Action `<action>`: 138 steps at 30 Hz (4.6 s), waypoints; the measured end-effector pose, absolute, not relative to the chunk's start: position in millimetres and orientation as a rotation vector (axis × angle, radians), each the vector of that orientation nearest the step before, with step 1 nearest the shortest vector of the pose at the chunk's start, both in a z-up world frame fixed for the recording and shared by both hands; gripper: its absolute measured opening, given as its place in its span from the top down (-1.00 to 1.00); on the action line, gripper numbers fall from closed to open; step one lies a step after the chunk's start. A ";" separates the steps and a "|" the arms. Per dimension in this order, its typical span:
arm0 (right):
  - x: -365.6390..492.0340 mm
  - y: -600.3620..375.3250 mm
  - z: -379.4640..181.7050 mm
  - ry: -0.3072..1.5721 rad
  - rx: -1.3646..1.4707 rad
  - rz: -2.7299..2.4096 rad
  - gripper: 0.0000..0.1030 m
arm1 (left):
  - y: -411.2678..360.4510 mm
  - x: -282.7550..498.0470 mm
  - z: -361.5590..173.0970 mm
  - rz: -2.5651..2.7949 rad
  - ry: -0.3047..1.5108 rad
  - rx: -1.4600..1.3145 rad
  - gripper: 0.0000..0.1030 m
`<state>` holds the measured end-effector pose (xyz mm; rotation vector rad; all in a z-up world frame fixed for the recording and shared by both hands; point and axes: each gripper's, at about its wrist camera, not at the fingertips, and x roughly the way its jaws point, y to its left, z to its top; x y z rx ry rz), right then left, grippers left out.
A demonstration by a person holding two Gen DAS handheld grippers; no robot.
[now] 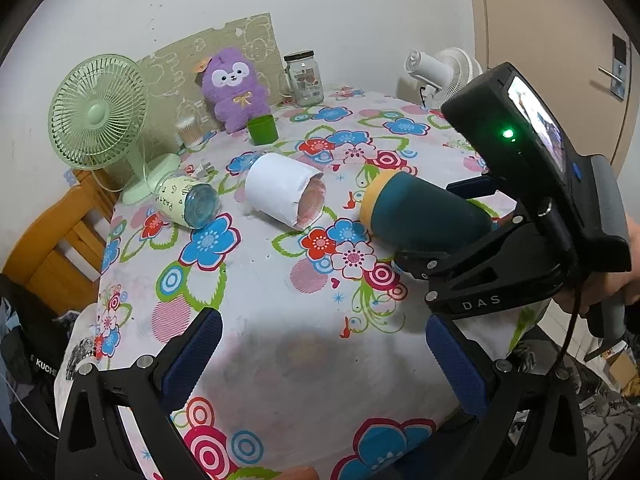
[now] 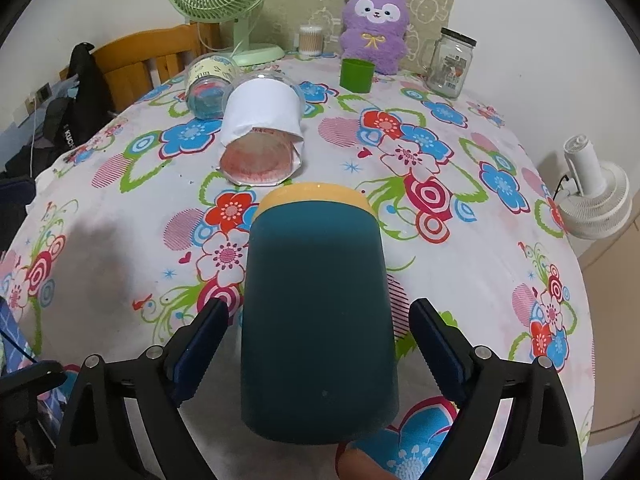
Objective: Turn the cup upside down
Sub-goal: 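Lift the teal cup with the right gripper and carry it toward the left gripper, then grasp the teal cup with the left gripper while the right gripper releases it, then rotate the teal cup rim-down with the left gripper and lower it onto the table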
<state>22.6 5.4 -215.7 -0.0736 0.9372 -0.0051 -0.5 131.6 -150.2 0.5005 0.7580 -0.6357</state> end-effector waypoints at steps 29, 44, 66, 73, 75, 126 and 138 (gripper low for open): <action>-44.6 -52.9 -61.6 0.597 0.003 -0.049 -0.84 | 93.8 -20.8 -76.3 -0.605 0.615 0.272 -1.00; -80.3 -124.1 -84.2 0.602 0.128 -0.163 -0.88 | 31.9 -16.2 -130.6 -0.522 0.725 0.141 -1.00; -78.5 -168.8 -135.7 0.692 0.212 -0.201 -0.89 | -3.3 8.6 -215.4 -0.424 0.908 0.218 -0.69; -77.7 -163.3 -133.0 0.687 0.205 -0.182 -0.89 | 5.6 5.5 -206.1 -0.426 0.876 0.187 -0.49; -77.9 -160.0 -131.6 0.684 0.200 -0.174 -0.89 | 7.9 3.7 -197.5 -0.423 0.840 0.193 -0.44; -44.0 -68.3 -115.8 0.677 0.062 -0.006 -0.88 | 88.6 4.0 -120.3 -0.342 0.658 0.103 -0.06; -32.3 -58.7 -118.0 0.695 0.046 -0.004 -0.88 | 105.2 13.6 -121.1 -0.349 0.689 0.058 -0.07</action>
